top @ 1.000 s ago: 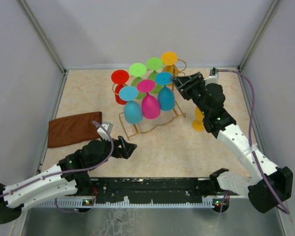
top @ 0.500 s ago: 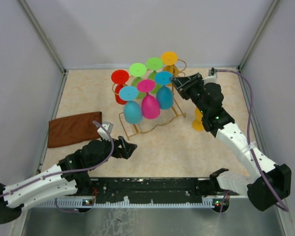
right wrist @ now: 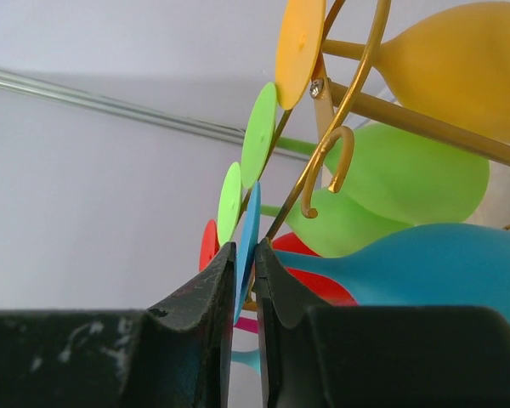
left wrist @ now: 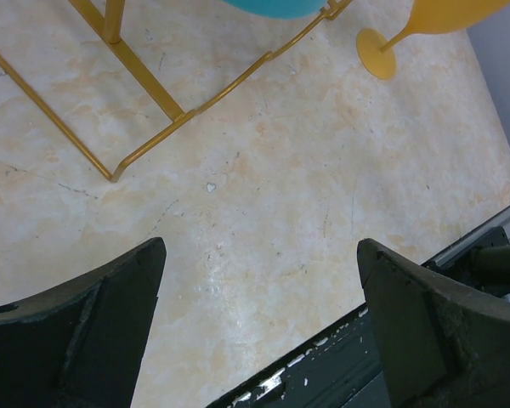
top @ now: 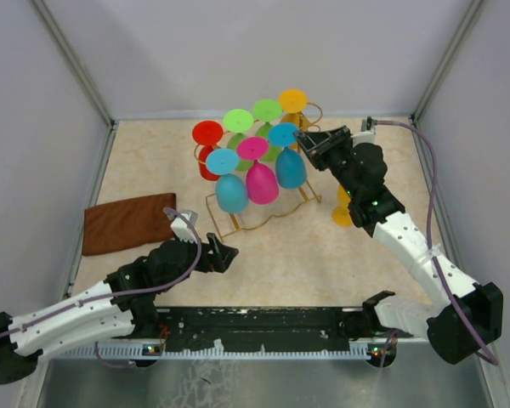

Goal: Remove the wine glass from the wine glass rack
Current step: Pick up the wine glass from the wine rack.

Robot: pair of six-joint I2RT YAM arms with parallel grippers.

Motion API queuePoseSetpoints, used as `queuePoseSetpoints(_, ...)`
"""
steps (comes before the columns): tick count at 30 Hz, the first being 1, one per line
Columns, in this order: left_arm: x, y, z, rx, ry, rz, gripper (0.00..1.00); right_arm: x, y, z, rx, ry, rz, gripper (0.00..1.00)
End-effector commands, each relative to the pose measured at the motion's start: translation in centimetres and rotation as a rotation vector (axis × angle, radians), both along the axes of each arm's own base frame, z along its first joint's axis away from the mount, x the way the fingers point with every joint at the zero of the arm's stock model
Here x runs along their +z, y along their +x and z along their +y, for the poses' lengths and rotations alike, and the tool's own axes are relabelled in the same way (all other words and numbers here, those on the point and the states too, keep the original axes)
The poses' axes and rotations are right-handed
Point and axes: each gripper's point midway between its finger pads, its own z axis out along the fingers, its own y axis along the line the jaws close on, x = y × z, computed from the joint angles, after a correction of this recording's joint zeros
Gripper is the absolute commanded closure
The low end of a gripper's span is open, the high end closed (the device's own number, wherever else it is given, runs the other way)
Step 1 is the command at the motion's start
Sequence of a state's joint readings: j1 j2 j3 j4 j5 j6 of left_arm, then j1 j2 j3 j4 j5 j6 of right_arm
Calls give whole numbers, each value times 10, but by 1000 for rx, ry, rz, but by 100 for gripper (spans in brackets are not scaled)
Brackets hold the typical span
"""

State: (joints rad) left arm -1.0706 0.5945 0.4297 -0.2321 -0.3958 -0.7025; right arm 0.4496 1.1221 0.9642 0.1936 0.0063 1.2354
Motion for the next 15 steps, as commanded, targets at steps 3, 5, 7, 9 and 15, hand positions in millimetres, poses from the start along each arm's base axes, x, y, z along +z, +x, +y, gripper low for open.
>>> queuePoseSetpoints(3,11,4,2,54,-59,16,1,26,-4,1,0,22,-58,87)
queuePoseSetpoints(5,10,4,3,61,-66,13,1,26,-4,2,9,18,-54,89)
queuePoseSetpoints(7,11,4,4,64,-69,10,1,26,-4,3,11,12,-48,90)
queuePoseSetpoints(9,11,4,5,68,-70,11,1,28,-5,3,12,12,-51,92)
queuePoseSetpoints(15,11,3,5,62,-69,13,1,35,-6,1,9,-8,-57,95)
